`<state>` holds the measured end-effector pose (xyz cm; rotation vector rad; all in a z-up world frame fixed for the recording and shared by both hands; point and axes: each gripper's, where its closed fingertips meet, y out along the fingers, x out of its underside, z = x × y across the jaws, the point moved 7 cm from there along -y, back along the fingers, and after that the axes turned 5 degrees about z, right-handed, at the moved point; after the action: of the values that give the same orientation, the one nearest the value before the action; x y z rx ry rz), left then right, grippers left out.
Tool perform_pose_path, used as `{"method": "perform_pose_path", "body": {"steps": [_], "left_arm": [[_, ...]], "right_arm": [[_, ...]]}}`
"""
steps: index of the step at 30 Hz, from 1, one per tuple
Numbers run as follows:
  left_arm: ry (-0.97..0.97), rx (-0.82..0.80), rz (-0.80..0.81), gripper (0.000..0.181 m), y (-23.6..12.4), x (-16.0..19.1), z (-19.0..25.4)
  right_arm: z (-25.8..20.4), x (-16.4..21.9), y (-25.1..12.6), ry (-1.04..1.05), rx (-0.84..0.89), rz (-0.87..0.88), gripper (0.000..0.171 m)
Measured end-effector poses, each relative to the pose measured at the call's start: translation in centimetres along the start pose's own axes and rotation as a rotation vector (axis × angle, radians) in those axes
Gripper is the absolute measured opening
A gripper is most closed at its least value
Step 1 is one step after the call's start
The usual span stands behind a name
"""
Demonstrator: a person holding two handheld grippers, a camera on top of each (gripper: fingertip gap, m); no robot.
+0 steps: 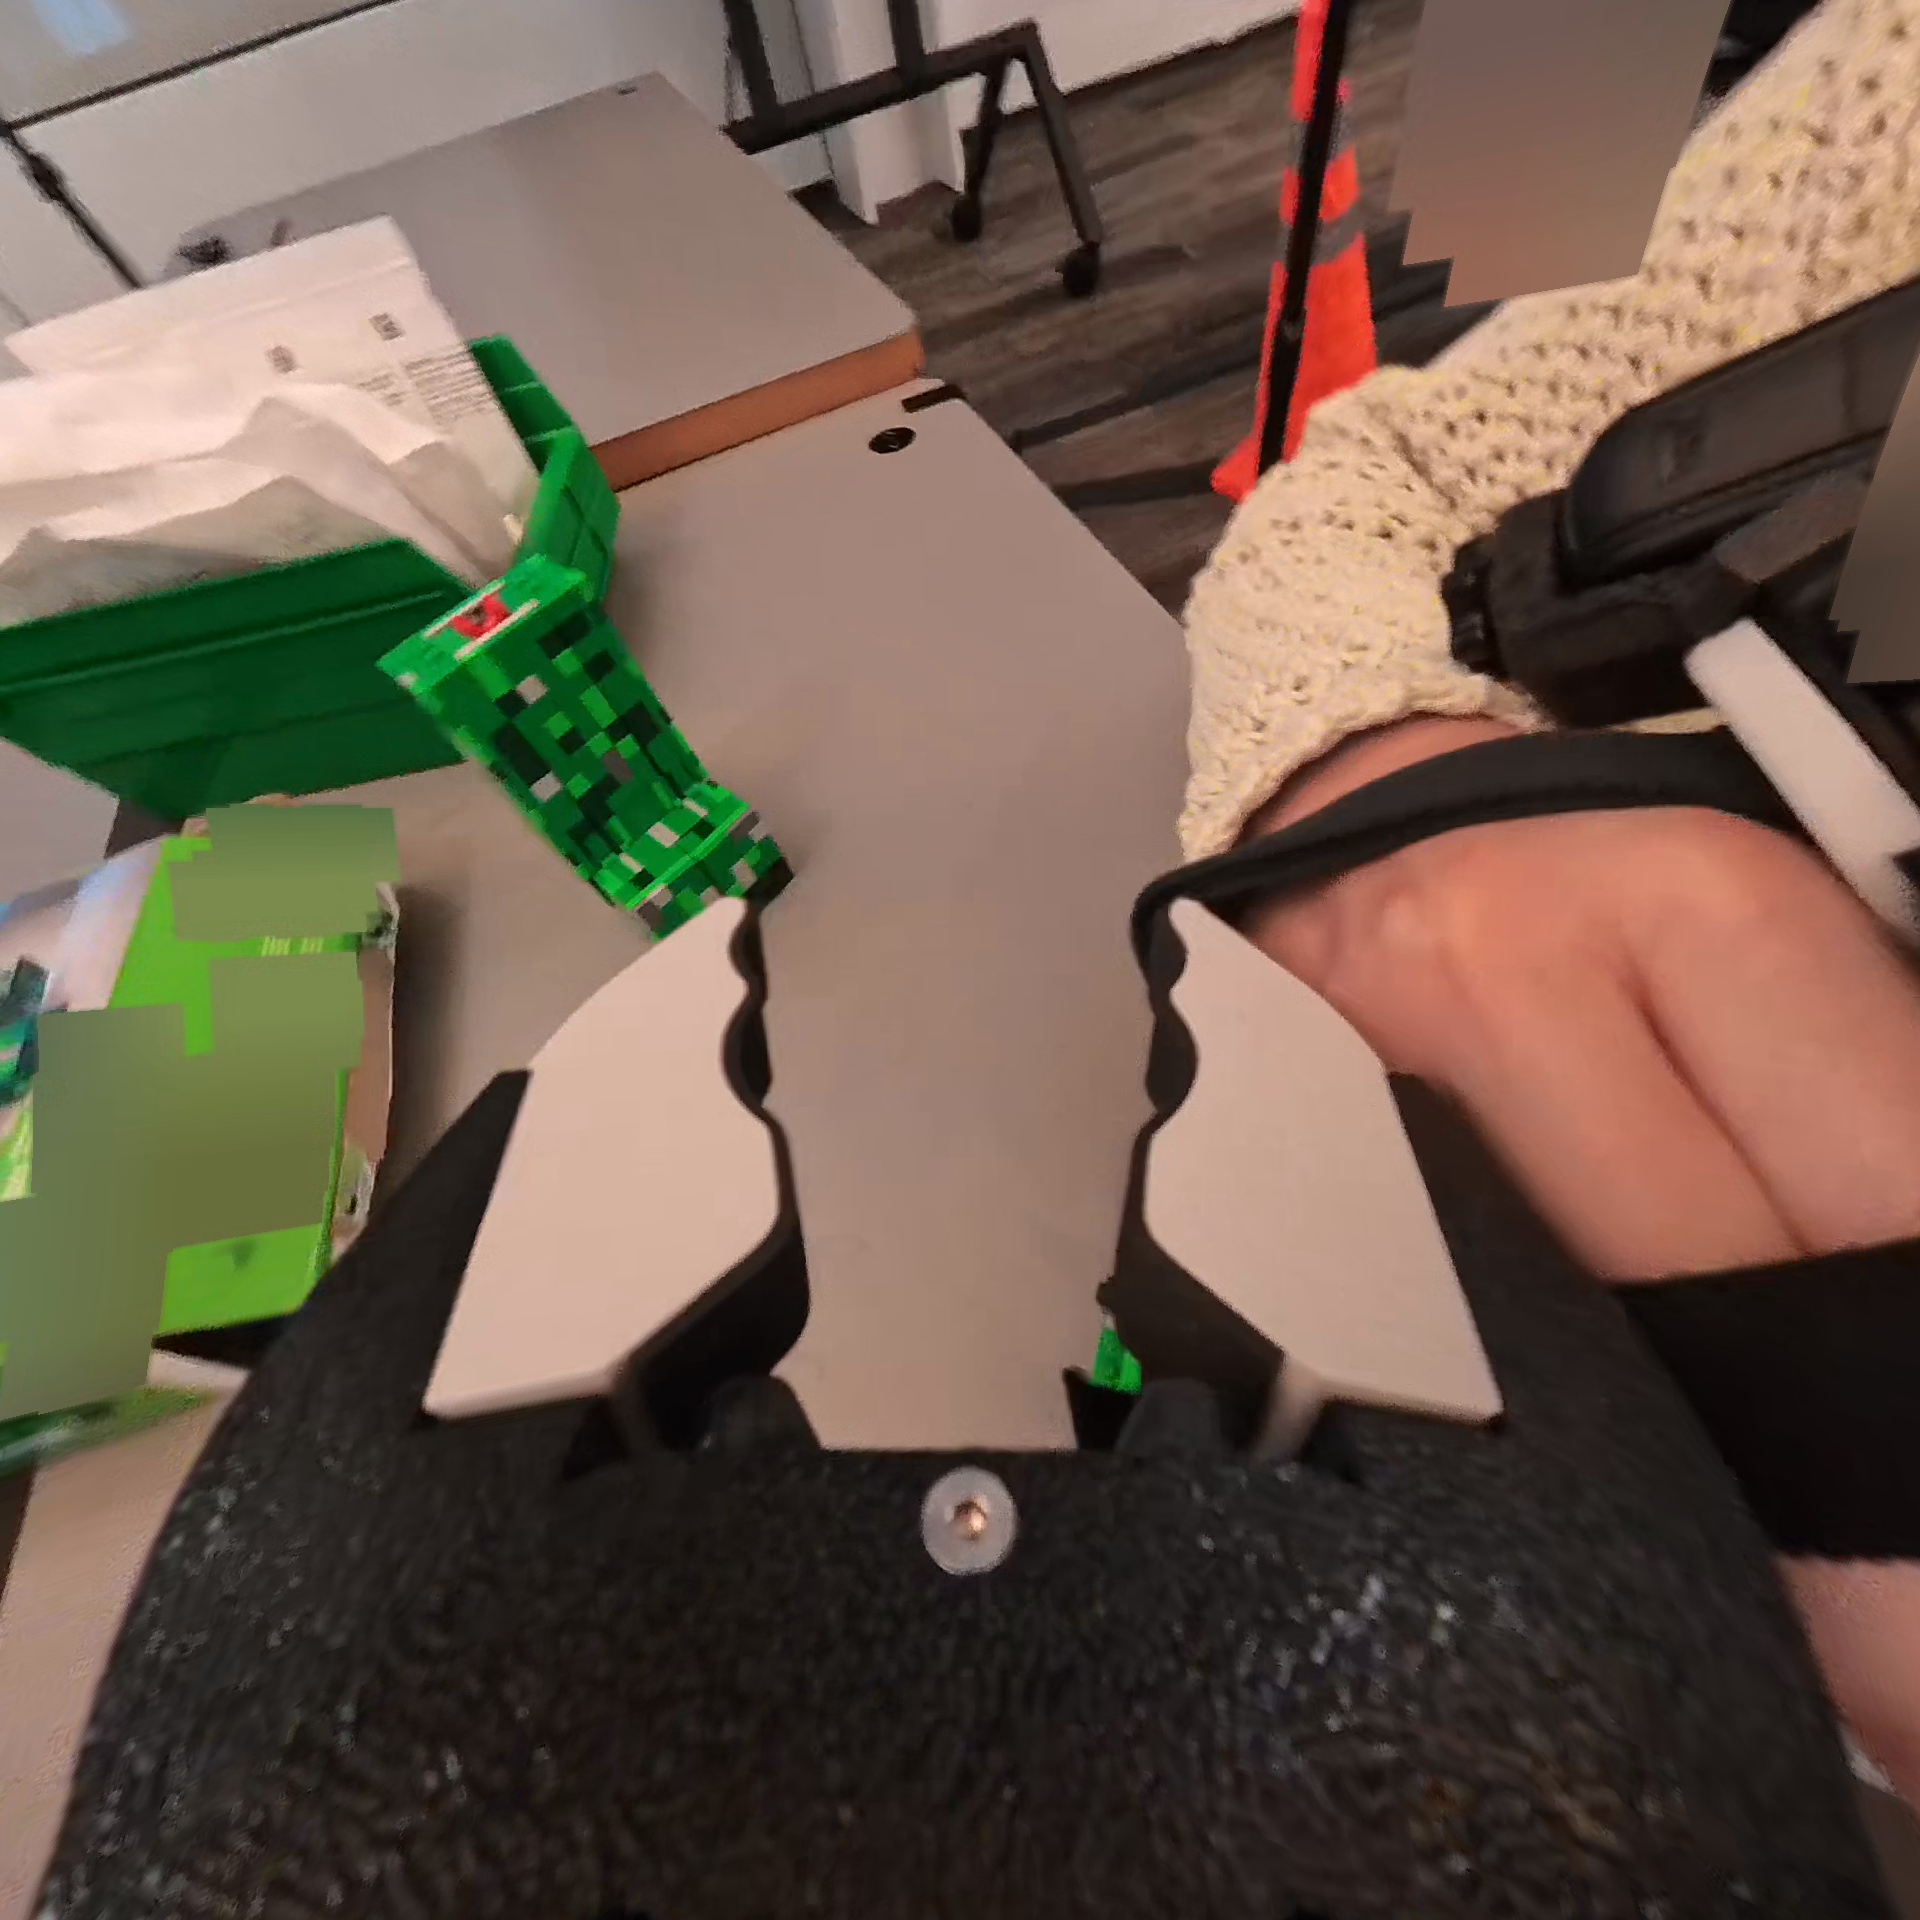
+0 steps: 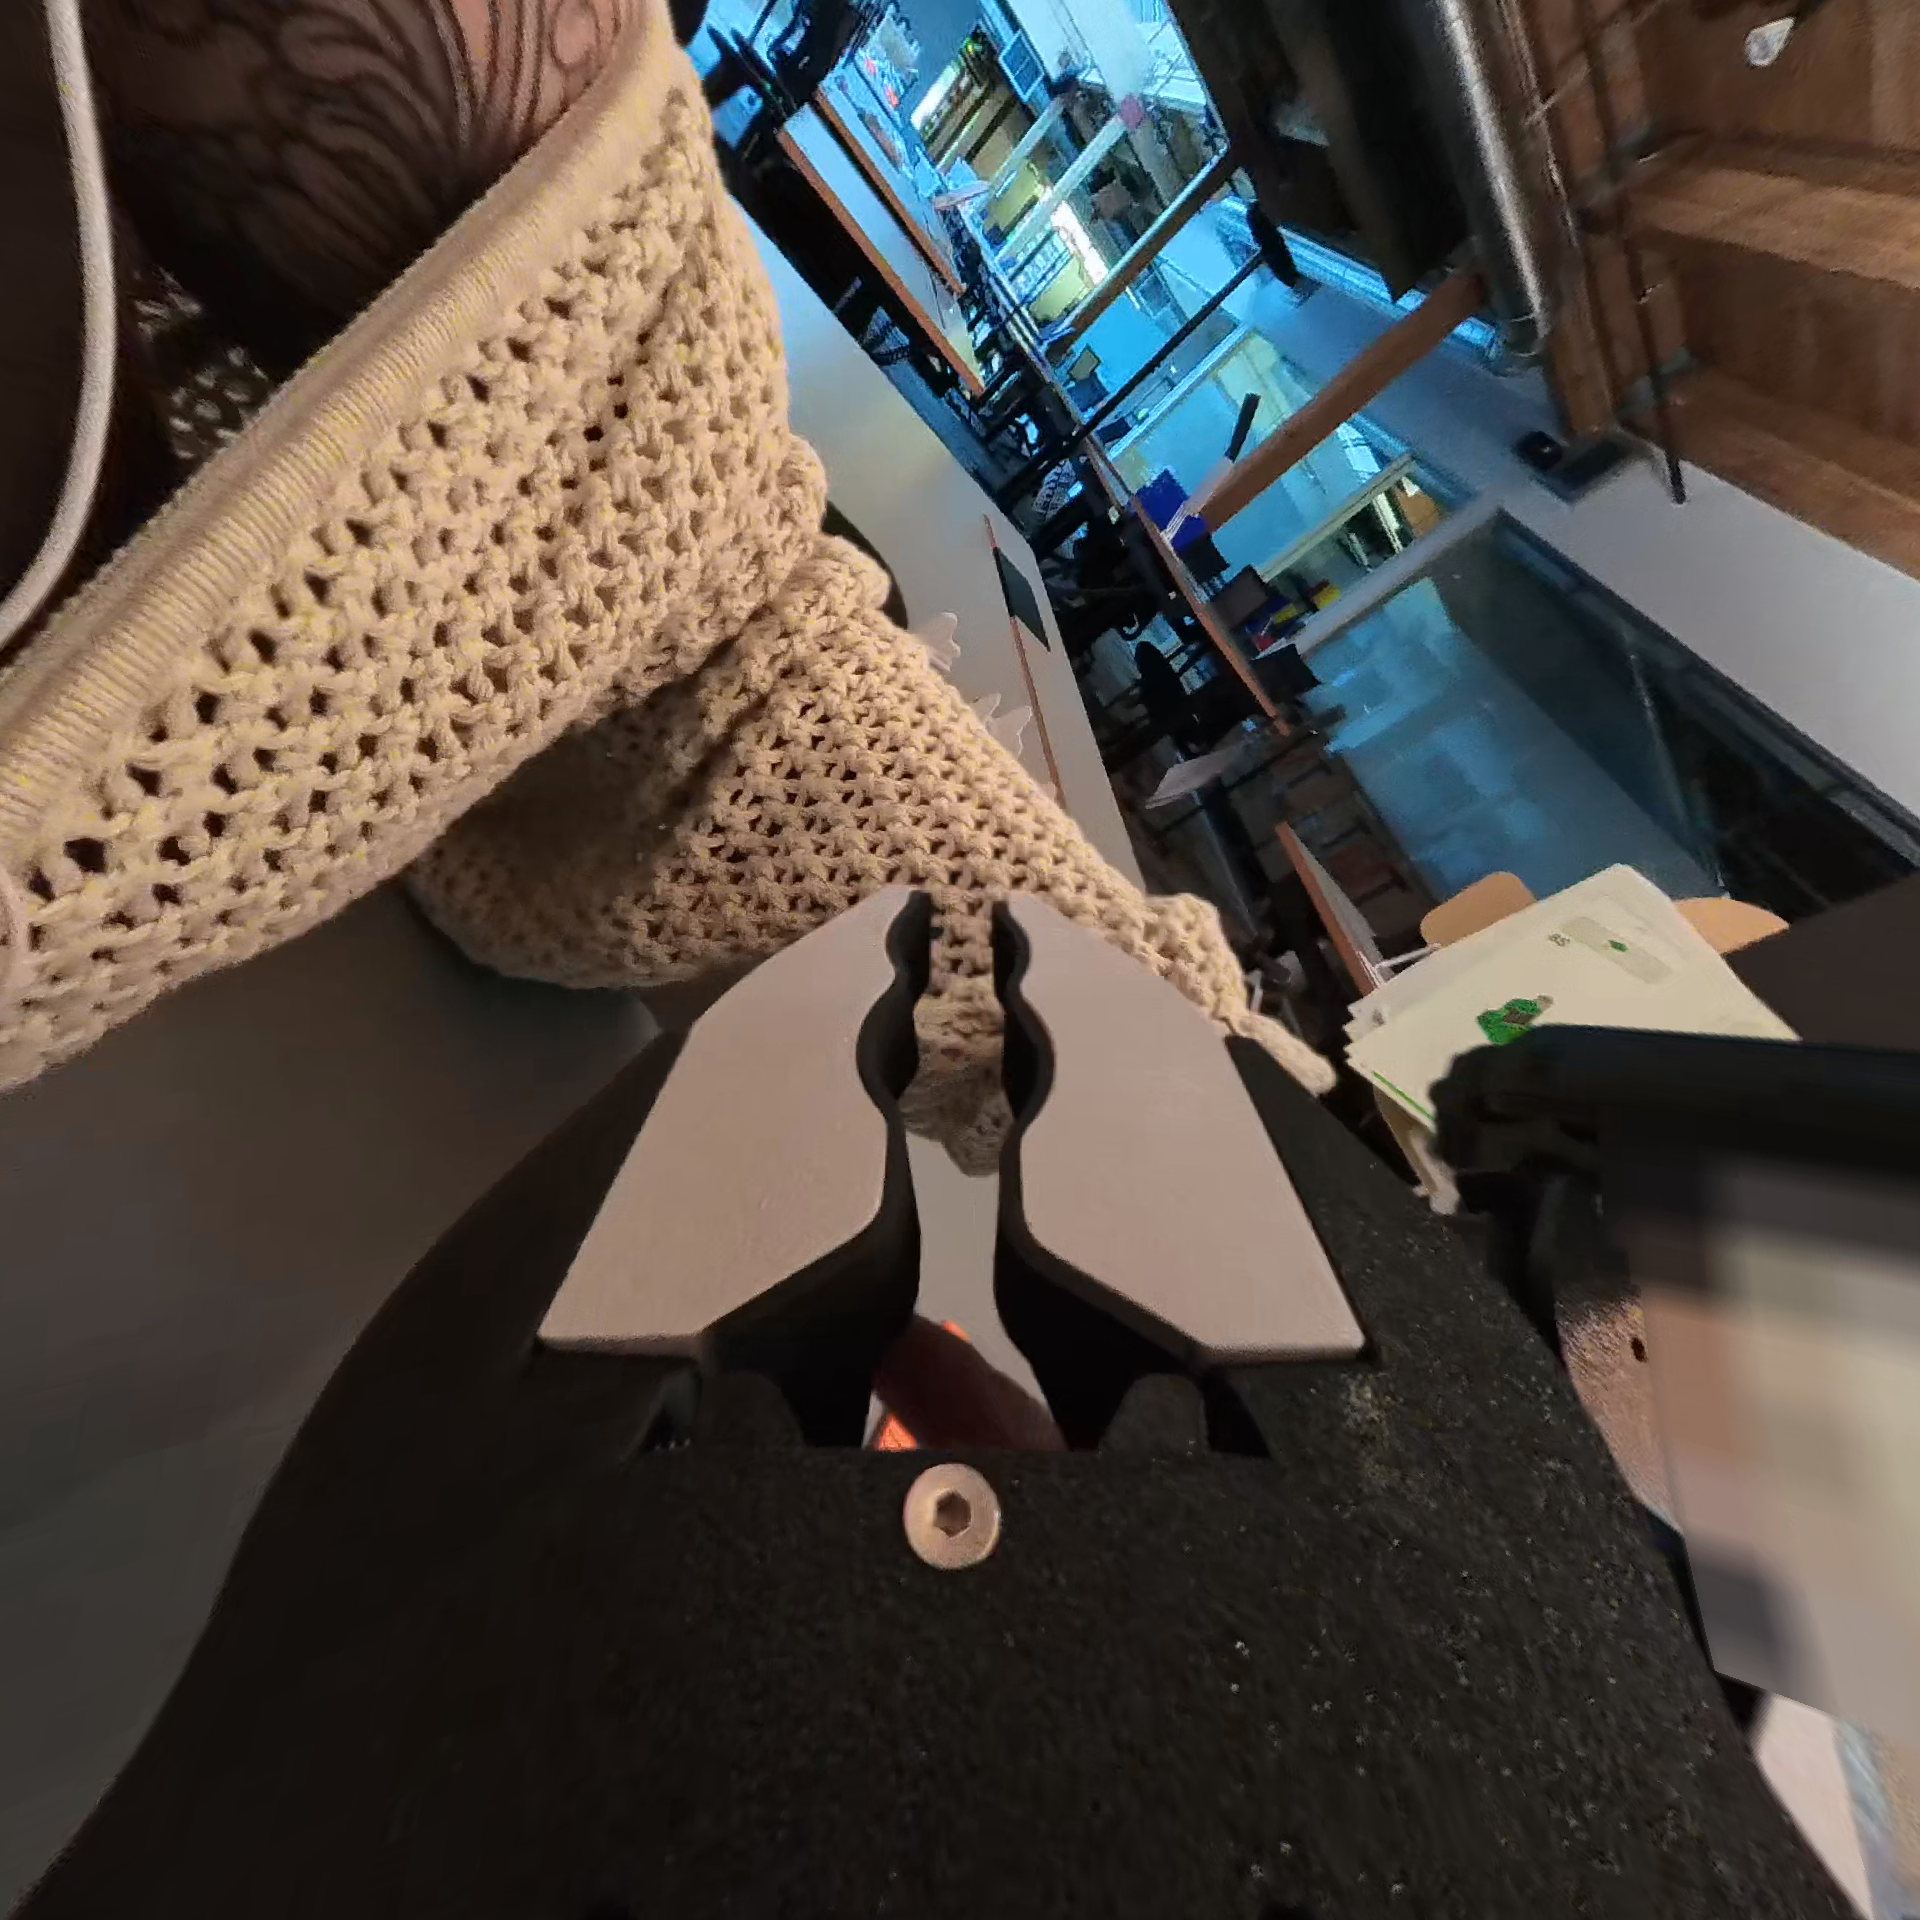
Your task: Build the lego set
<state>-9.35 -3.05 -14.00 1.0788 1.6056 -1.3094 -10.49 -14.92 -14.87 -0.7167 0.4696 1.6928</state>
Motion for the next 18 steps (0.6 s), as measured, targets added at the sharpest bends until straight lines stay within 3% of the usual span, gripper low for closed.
{"method": "perform_pose_path", "body": {"steps": [1, 3, 7, 10, 15, 18], "left_arm": [[-0.037, -0.030, 0.027, 0.078, -0.3, 0.4, -0.4], [-0.126, -0.091, 0.122, 0.090, -1.4, 1.3, -1.2], [-0.261, -0.333, 0.274, 0.086, -5.7, 3.9, -3.2], [-0.291, -0.606, 0.341, 0.081, -10.6, 6.2, -3.3], [-0.184, -1.060, 0.206, 0.077, -17.4, 10.8, -0.3], [-0.122, -1.331, 0.114, 0.069, -22.3, 12.7, 2.1]], "right_arm": [[0.1, 0.2, -0.1, -0.001, 0.013, 0.005, 0.013], [0.6, 0.6, -0.7, -0.028, 0.086, 0.024, 0.013], [2.7, 1.8, -2.5, 0.067, 0.240, 0.072, 0.007], [5.1, 4.6, -4.4, 0.181, 0.386, 0.076, 0.006], [8.8, 13.0, -8.7, 0.425, 0.657, 0.014, 0.000], [9.3, 18.1, -10.5, 0.445, 0.792, -0.129, 0.000]]}}
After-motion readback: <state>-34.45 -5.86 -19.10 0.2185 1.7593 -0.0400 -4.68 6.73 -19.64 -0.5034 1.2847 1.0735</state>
